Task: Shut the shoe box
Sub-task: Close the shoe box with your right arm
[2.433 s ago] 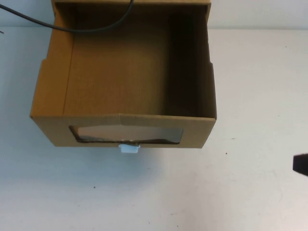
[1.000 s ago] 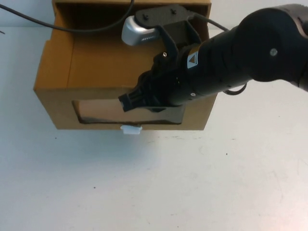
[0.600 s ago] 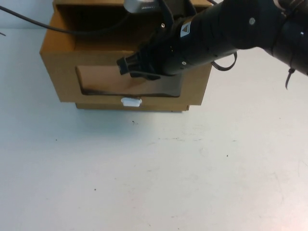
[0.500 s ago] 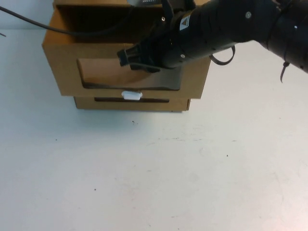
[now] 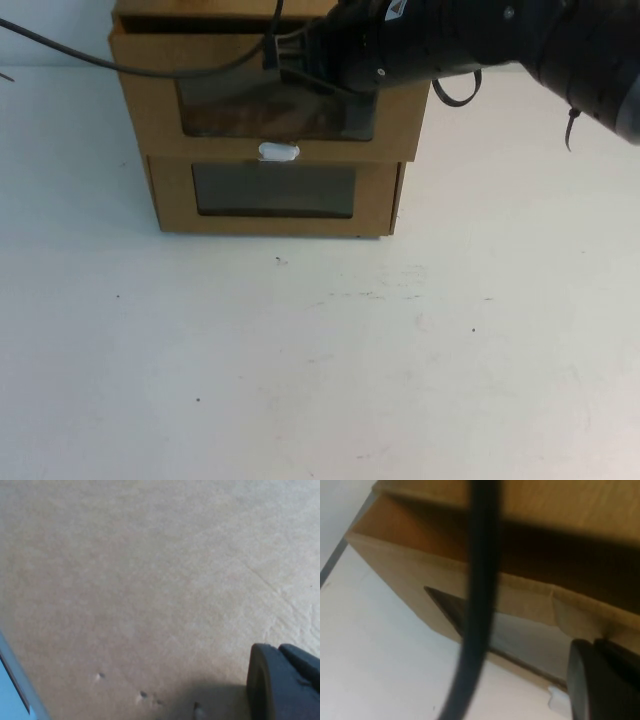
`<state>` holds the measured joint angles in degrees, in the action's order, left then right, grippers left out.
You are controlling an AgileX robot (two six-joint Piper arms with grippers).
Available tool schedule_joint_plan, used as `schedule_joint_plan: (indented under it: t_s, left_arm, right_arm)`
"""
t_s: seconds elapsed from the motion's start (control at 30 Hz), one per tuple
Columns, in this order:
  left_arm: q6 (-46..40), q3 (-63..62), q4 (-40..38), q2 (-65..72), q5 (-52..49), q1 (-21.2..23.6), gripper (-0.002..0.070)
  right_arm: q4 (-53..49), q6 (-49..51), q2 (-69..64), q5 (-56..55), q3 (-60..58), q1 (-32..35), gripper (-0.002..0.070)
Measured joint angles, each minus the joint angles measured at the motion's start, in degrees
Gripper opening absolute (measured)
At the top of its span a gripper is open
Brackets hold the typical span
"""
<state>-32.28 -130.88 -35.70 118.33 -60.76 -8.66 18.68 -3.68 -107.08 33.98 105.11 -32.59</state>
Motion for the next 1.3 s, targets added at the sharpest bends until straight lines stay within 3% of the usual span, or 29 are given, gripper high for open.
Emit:
schedule_joint_plan:
  t_s: [0.73,1.13,1.3]
  left_arm:
    - [0.0,0.0,-0.08,0.0,0.46,0.0,-0.0002]
    - [0.25,0.0,0.62,-3.57,-2.17,0.0,-0.0002]
    - [-1.91,0.81,0.75,-11.39,-6.47,0.0,-0.0002]
  right_arm:
    - [1.1,-0.31,-7.06,-19.73,0.12,0.15,-0.0011]
    - [1.83,-2.85,3.42,1.73,0.12,0.4,-0.0011]
    - [-3.88,-2.74,10.96,13.27,0.25,0.4,-0.0011]
